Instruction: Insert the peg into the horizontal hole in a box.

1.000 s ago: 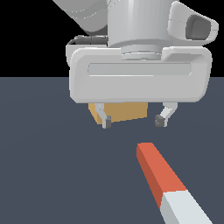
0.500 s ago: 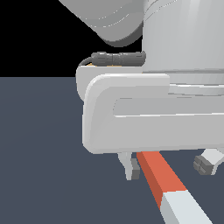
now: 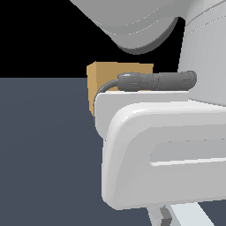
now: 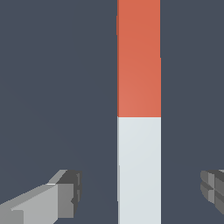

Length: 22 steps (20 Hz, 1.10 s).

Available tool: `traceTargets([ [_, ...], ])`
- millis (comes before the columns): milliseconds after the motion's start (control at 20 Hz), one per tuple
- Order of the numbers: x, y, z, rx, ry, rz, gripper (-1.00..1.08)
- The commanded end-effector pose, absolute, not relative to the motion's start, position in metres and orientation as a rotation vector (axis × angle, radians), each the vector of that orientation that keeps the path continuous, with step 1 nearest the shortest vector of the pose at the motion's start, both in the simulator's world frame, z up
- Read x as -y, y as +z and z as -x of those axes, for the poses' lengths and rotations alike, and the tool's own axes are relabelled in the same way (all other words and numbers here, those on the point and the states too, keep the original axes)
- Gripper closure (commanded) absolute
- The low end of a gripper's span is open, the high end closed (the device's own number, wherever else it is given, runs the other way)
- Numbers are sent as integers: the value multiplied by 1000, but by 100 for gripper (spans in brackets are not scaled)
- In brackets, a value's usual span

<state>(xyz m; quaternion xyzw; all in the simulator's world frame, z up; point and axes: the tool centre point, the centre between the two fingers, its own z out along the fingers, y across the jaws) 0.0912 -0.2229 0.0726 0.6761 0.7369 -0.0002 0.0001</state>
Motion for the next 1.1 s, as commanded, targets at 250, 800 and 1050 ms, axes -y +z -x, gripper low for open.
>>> traceTargets([
  [250, 231, 69, -97, -2321, 0, -2118, -92],
  [800, 231, 44, -96, -2320, 0, -2119, -92],
  [1050, 230, 21, -96, -2321, 0, -2118, -92],
])
